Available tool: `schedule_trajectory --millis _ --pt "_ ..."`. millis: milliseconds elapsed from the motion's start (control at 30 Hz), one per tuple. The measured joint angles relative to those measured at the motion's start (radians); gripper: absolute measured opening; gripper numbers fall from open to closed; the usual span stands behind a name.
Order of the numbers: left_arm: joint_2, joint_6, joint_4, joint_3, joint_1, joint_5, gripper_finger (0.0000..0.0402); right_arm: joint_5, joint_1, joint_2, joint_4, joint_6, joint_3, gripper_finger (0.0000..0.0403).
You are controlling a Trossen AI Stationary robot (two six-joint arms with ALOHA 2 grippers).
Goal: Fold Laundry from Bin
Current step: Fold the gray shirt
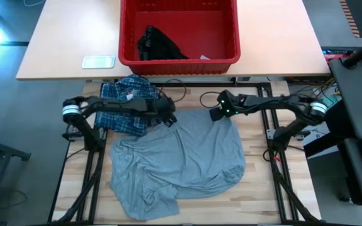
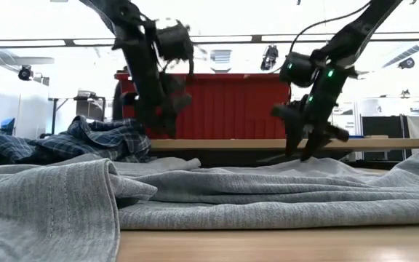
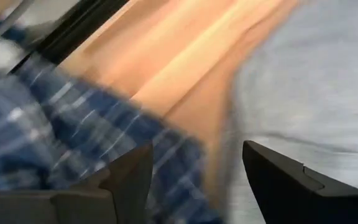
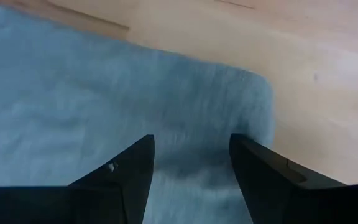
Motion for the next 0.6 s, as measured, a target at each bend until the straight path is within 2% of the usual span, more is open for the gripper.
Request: schedule_trajectory --millis 67,133,267,367,500,600 --pt "-0.046 0.062 0.058 0.000 -0.022 0.091 0.0231 0.028 -0.023 0.056 0.010 -0.010 0.010 0.0203" --pt "-0.086 0.083 0.102 -0.001 -0.062 0.172 0.0231 0.107 -0.050 0.091 -0.017 -0.024 0.026 0.0203" --pt "-0.104 0.070 0.171 -0.002 -0.151 0.196 0.0231 0.255 -0.079 0.073 -0.039 -0.078 0.062 0.0203" --pt "-0.078 0.015 0.256 -0.007 -0.199 0.195 0.0231 0.263 -0.063 0.005 -0.040 -0.134 0.087 0.0203" --pt "-0.036 0.082 0.407 -0.013 -0.271 0.195 0.0231 0.250 0.044 -0.135 -0.047 -0.140 0.090 0.0203" --pt "-0.013 0.136 0.474 -0.013 -0.325 0.196 0.0231 0.268 0.217 -0.239 -0.038 -0.140 0.066 0.0203"
